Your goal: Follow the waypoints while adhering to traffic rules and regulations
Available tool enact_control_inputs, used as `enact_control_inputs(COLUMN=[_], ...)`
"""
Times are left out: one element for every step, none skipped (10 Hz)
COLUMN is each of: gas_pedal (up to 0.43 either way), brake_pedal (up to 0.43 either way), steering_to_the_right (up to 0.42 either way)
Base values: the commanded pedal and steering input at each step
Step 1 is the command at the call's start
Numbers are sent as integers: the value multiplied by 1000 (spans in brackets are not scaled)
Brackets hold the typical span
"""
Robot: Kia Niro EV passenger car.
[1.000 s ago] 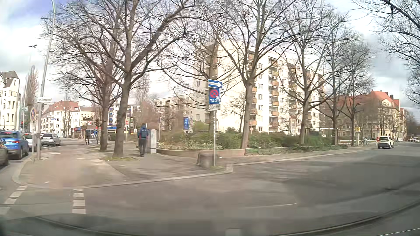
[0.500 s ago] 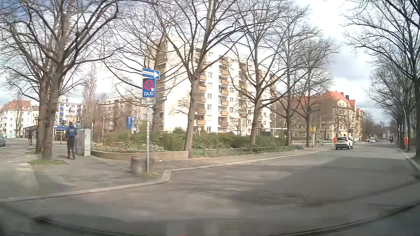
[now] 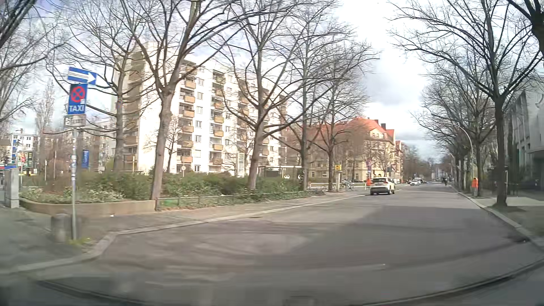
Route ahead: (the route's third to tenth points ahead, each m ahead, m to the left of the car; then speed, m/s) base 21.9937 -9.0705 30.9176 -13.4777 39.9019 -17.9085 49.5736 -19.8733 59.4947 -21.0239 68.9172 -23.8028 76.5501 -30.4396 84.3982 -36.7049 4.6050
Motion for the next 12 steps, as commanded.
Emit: enact_control_inputs(gas_pedal=[209, 209, 220, 220, 220, 220, 260, 260, 260, 240, 209, 209], brake_pedal=[0, 0, 0, 0, 0, 0, 0, 0, 0, 0, 0, 0], steering_to_the_right=[373, 355, 331, 302, 278, 249, 235, 218, 176, 150, 131, 120])
